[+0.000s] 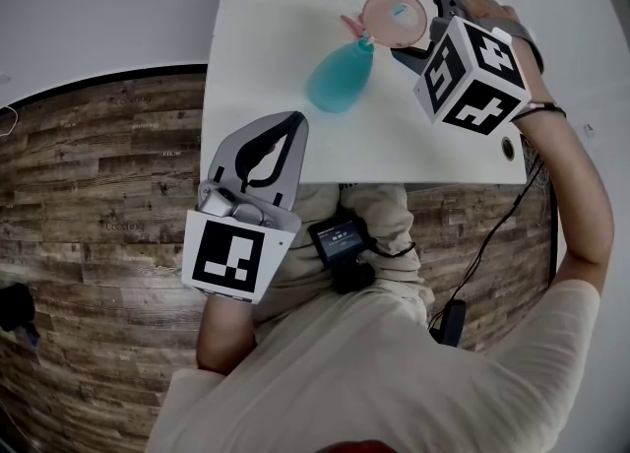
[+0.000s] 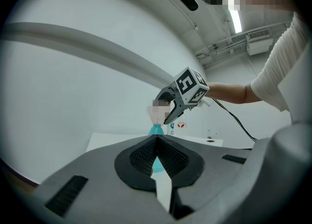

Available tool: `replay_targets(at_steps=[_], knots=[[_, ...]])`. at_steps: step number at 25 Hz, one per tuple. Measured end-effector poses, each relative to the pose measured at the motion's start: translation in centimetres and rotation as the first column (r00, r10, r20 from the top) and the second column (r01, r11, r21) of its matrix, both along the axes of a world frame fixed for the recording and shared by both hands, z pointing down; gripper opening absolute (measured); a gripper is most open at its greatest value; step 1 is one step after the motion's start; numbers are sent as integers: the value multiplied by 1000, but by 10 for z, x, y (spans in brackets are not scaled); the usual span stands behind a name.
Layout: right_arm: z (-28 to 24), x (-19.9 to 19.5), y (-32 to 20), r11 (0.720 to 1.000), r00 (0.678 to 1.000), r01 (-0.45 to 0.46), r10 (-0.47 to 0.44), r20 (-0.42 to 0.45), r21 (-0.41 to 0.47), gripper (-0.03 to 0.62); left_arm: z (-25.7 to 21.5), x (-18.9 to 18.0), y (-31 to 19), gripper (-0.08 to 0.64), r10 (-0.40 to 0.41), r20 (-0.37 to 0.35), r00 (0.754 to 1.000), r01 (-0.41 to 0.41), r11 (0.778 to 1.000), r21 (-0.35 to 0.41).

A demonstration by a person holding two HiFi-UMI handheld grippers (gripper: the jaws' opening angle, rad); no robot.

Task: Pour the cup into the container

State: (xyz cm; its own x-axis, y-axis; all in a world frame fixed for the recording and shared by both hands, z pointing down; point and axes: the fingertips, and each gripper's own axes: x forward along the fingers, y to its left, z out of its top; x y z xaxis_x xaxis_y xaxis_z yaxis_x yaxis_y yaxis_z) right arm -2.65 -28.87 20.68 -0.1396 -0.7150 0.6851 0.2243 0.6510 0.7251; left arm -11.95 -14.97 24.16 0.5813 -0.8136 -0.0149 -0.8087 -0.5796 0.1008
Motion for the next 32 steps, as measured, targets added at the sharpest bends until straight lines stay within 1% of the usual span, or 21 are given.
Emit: replay_targets(at_steps=[10,32], knots=[[-4,4,-2,999,999,4,-3,-33,38,371,-1,1,1,11,0,-3,1000,0,1000,2],[-5,3,-4,998,998,12,-8,-57,66,371,-3,0,1,11,-2,0,1000,2,1000,4]])
